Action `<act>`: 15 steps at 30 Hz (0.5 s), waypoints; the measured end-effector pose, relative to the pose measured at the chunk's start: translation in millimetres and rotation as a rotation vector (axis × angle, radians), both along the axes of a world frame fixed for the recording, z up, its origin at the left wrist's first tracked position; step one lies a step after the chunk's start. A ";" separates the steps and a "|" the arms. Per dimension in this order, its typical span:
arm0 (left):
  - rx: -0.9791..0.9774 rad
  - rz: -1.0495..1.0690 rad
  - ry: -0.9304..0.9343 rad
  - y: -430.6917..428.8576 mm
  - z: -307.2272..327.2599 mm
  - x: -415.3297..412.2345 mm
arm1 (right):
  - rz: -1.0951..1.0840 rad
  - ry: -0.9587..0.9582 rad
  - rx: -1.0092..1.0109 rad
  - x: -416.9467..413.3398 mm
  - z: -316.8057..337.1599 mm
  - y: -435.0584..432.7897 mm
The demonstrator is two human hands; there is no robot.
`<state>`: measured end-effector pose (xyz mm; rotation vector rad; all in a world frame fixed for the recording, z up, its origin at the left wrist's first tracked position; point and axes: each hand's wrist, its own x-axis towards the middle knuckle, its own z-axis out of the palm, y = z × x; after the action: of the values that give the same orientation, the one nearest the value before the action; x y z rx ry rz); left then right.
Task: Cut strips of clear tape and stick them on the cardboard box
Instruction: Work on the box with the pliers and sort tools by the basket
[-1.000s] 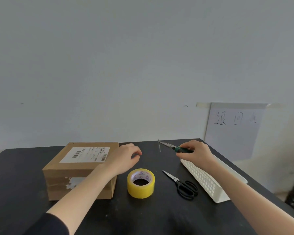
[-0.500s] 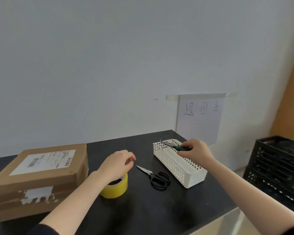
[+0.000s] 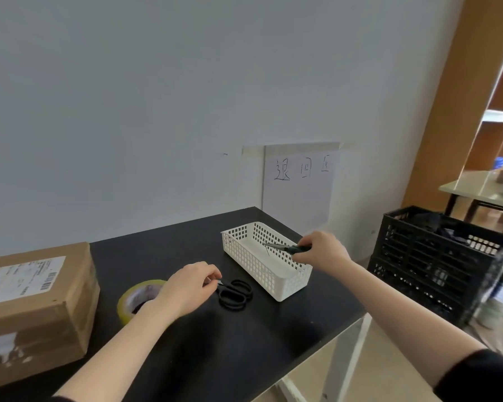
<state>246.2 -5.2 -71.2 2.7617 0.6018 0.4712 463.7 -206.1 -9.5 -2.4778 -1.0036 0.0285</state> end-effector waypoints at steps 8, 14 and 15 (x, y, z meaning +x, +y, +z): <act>-0.063 -0.006 0.026 -4.7 -15.7 -6.6 | -0.037 -0.035 -0.121 2.5 -3.6 -0.8; -0.089 0.011 0.021 -6.6 -24.0 -11.4 | -0.039 -0.079 -0.205 1.8 -4.2 2.9; -0.088 0.011 0.019 -6.4 -24.4 -12.0 | -0.041 -0.082 -0.208 2.4 -4.4 3.6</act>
<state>234.2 -11.6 -95.6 2.6837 0.6270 0.4107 466.1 -202.5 -13.9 -2.7072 -1.0298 0.0194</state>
